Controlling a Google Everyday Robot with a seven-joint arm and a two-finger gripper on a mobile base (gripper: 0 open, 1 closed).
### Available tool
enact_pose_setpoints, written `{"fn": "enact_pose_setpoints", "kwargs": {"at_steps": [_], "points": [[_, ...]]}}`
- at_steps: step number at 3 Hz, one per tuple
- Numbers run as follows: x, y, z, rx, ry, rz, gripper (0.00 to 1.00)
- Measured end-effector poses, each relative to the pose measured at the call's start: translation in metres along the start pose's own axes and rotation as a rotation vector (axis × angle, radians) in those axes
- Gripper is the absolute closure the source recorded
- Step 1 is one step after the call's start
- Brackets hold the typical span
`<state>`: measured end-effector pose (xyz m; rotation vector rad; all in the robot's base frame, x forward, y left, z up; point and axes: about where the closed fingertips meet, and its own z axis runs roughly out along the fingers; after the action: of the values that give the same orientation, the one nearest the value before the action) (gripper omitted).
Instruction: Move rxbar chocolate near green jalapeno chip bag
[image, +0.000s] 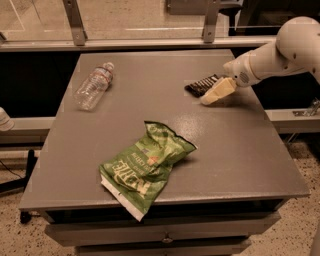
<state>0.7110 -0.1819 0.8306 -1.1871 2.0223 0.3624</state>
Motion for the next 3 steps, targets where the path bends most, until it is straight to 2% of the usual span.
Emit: {"fn": "enact_pose_setpoints", "kwargs": {"at_steps": [1, 2, 3], "points": [[0.0013, -0.0010, 0.0122, -0.003, -0.003, 0.035, 0.08], [-0.0011, 0.0041, 0.0179, -0.026, 0.007, 0.086, 0.32], [-0.0026, 0.0069, 0.0174, -0.040, 0.008, 0.101, 0.55]]}}
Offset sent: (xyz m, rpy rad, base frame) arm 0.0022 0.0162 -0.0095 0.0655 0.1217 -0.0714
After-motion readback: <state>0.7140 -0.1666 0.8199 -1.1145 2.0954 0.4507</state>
